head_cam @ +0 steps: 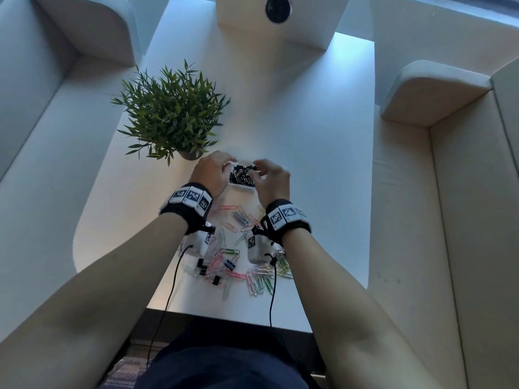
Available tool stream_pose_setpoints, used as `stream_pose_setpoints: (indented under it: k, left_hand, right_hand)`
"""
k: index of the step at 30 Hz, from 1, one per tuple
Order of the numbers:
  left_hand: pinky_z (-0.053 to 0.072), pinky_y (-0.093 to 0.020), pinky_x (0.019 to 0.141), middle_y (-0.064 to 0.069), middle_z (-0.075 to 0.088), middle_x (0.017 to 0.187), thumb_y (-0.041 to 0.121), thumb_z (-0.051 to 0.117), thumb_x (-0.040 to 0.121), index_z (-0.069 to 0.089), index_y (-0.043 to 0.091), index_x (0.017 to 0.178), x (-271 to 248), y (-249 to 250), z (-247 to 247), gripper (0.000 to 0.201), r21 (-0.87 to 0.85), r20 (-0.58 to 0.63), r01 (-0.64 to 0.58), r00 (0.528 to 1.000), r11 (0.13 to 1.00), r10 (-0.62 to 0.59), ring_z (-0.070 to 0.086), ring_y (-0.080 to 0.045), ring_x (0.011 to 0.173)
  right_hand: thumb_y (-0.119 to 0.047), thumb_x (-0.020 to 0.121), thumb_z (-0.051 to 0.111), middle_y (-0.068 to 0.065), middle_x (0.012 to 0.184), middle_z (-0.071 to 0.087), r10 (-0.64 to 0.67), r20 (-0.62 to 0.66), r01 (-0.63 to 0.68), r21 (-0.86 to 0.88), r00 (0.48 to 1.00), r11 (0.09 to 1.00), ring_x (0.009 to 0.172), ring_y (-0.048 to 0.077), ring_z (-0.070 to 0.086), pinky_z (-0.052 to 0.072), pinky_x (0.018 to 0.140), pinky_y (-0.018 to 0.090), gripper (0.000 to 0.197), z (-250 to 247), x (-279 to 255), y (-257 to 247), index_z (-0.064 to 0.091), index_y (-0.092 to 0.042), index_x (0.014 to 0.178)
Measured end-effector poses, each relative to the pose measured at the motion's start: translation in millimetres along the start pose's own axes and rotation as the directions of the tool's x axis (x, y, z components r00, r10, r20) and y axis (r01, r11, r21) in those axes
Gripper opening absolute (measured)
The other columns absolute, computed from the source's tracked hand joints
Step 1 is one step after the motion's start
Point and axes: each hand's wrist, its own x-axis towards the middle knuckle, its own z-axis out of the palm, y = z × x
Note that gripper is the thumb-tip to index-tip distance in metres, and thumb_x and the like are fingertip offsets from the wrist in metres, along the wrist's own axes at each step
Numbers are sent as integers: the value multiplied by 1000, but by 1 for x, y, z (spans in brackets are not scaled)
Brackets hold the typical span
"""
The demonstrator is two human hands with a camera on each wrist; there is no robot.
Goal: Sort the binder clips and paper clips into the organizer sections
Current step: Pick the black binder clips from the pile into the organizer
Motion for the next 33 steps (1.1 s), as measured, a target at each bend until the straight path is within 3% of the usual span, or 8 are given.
stream_pose_setpoints:
  k: [3, 6, 9, 11, 15, 21, 27, 33]
  left_hand:
    - [46, -28, 79, -11, 64, 100, 1, 52, 84, 66, 6, 100, -32, -3, -9, 22, -26, -18, 34, 999, 999, -35, 58, -23, 85]
    - [49, -28, 73, -5, 60, 94, 10, 62, 82, 66, 9, 97, -80, -13, -22, 15, 17, 181, 37, 983, 999, -40, 53, -16, 73]
    - [51, -27, 76, -2, 58, 101, 12, 71, 75, 66, 13, 100, -136, -32, -25, 26, 91, 452, -13, 891, 996, -29, 50, -12, 79]
    - [52, -28, 77, -2, 55, 104, 16, 73, 72, 65, 17, 100, -164, -44, -21, 29, 129, 529, -66, 848, 989, -13, 50, -14, 85]
    - [55, -30, 70, -2, 55, 103, 16, 71, 73, 64, 19, 96, -188, -61, -6, 25, 135, 578, -208, 811, 969, 94, 56, -16, 87]
    - [56, -34, 56, -10, 61, 88, 2, 69, 76, 66, 8, 80, -184, -63, 1, 8, 81, 516, -321, 824, 944, 236, 59, -20, 68]
    - [56, -34, 63, -11, 62, 92, 2, 63, 79, 67, 6, 85, -178, -63, 2, 7, 120, 536, -326, 817, 938, 215, 61, -22, 74]
    - [55, -31, 67, -8, 59, 91, 3, 65, 74, 64, 8, 83, -175, -63, 3, 10, 155, 566, -277, 811, 948, 144, 57, -19, 77]
  right_hand:
    - [-20, 80, 70, 12, 104, 70, 20, 43, -17, -78, 999, 997, 91, 22, 64, 52, 84, 31, 36, 3, 4, 3, 63, -17, 115]
    - [-16, 80, 70, 10, 106, 67, 8, 58, -1, -123, 998, 992, 92, 22, 62, 52, 84, 36, 36, -14, -16, 20, 62, -14, 115]
    - [-10, 78, 70, 7, 102, 63, 42, 132, -18, -179, 990, 984, 88, 18, 58, 51, 83, 33, 31, -41, -60, 48, 67, -15, 108]
    - [-4, 76, 69, 6, 102, 61, 79, 155, -42, -230, 985, 972, 91, 18, 56, 49, 86, 30, 32, -57, -90, 68, 68, -17, 106]
    - [-6, 74, 73, 5, 110, 55, 134, 266, -52, -294, 955, 955, 101, 19, 52, 41, 88, 23, 47, -66, -133, 96, 63, -23, 117]
    - [-3, 76, 65, 8, 115, 51, 102, 323, 63, -464, 941, 883, 105, 25, 49, 54, 75, 38, 55, -48, -136, 101, 55, -26, 126]
    - [1, 77, 61, 10, 98, 55, 78, 325, 87, -464, 942, 881, 87, 28, 56, 51, 67, 34, 27, -41, -123, 98, 66, -14, 99]
    - [-3, 74, 74, 8, 95, 60, 82, 278, 8, -308, 957, 951, 79, 22, 60, 50, 77, 27, 20, -46, -118, 97, 69, -9, 92]
